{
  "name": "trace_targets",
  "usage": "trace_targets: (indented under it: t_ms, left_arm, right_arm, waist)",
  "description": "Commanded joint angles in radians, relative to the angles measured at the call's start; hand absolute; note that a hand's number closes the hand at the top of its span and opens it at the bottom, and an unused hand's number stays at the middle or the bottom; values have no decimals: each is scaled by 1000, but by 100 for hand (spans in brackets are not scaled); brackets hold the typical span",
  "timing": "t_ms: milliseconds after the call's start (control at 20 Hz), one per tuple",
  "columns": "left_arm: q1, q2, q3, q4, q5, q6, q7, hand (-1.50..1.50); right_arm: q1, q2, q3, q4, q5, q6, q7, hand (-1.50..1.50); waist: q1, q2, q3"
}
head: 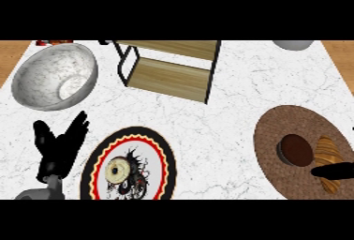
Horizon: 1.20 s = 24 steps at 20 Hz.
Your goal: Pick the croissant from the placemat and place it in the tiered shelf
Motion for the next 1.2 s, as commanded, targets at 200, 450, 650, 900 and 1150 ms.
trace_targets:
  t_ms: [200, 450, 650, 900, 1150]
  left_arm:
    - [53, 0, 32, -22, 3, -60, 14, 0]
    - [42, -52, 9, 34, -50, -29, -41, 0]
    - [-25, -20, 31, 38, -19, -45, 31, 0]
    - [21, -48, 22, 53, -62, -22, -29, 0]
    - [-36, -43, 42, 15, -33, -19, 69, 0]
  right_arm:
    - [-48, 53, -60, 116, 55, -34, -131, -150]
    - [-49, 108, -30, 177, 79, -60, -211, -150]
    - [-94, 1, 41, 269, 67, 138, -320, 150]
    - [-54, 90, 20, 160, 46, 68, -333, 150]
    - [-85, 150, 48, 104, 114, -27, -339, 150]
  waist:
    - [1, 3, -3]
    - [-1, 3, -4]
    - [5, 5, -3]
    - [-5, 2, -4]
    - [-2, 3, -3]
